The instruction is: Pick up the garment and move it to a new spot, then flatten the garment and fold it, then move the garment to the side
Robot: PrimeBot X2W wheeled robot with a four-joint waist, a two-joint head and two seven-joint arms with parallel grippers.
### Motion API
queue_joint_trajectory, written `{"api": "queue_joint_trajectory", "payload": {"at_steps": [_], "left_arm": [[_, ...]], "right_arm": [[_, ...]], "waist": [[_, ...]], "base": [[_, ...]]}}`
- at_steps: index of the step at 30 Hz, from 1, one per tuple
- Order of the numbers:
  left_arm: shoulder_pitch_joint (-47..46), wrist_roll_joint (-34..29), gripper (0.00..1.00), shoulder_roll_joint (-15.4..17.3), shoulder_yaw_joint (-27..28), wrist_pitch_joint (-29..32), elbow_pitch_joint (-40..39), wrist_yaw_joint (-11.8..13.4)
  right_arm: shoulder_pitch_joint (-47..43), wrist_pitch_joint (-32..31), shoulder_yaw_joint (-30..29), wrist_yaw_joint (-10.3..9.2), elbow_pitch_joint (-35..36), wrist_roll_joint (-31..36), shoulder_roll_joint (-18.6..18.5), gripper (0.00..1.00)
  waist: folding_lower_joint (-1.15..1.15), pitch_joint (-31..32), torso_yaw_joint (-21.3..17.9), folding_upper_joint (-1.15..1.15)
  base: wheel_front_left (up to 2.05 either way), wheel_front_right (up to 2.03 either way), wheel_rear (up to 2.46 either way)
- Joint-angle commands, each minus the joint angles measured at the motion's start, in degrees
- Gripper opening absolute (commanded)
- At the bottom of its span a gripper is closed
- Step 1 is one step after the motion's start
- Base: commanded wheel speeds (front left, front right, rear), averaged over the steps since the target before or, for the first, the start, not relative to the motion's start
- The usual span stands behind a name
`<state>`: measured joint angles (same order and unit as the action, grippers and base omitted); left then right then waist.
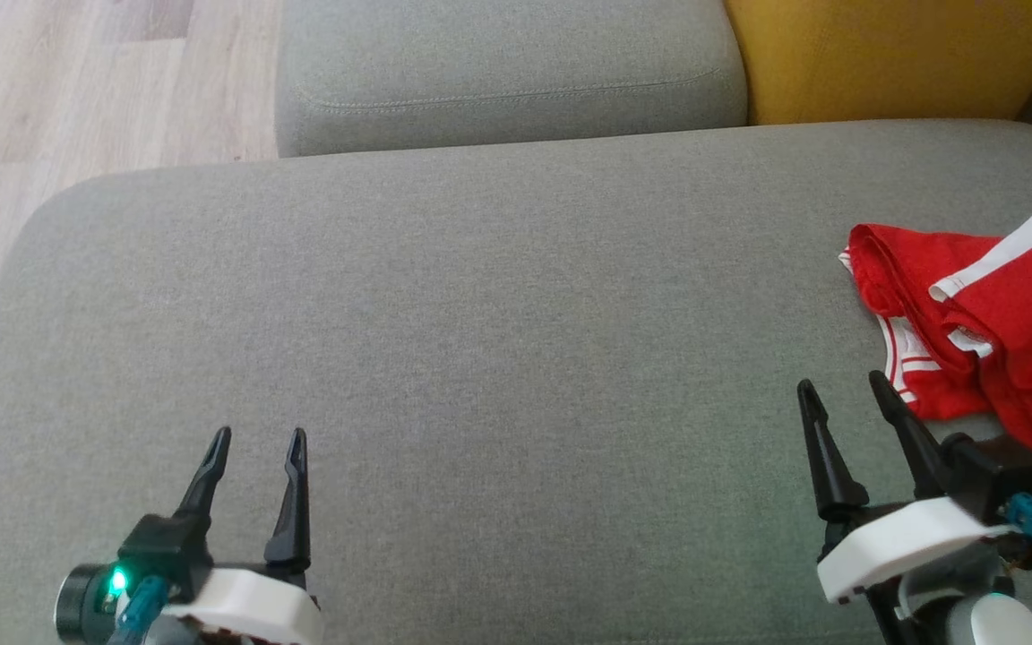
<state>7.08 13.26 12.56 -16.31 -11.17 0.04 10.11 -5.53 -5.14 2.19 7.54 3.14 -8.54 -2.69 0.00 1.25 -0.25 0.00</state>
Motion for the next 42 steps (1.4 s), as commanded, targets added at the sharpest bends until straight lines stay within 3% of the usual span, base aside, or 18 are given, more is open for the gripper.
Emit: {"api": "queue_joint_trajectory", "payload": {"at_steps": [1,35,36,42], "left_arm": [[-1.64,0.1,1.0,1.1,1.75,-0.09,-2.03,0.31],[-3.25,0.85,1.0,1.57,0.28,-0.6,-1.17,0.49],[-0.24,0.59,0.0,0.49,-1.64,-0.03,0.54,0.05],[0.21,2.77,0.0,-0.43,-1.39,0.23,2.65,-0.29]], "right_arm": [[1.57,0.09,1.02,-0.05,2.23,-0.22,-0.2,1.0],[1.81,-0.28,0.42,-0.05,1.87,-0.64,-0.19,1.0],[0.02,-0.19,-0.73,0.0,-0.13,-0.46,0.02,0.0],[-0.1,0.04,-0.53,0.0,-2.75,-2.76,-0.01,0.0]], "waist": [[0.0,-0.03,0.08,0.0],[0.0,-1.03,1.52,0.0],[0.0,-1.04,1.54,0.0],[0.0,-1.08,1.52,0.0]], "base": [[0.0,0.0,0.0],[0.0,0.0,0.0],[0.0,0.0,0.0],[0.0,0.0,0.0]]}}
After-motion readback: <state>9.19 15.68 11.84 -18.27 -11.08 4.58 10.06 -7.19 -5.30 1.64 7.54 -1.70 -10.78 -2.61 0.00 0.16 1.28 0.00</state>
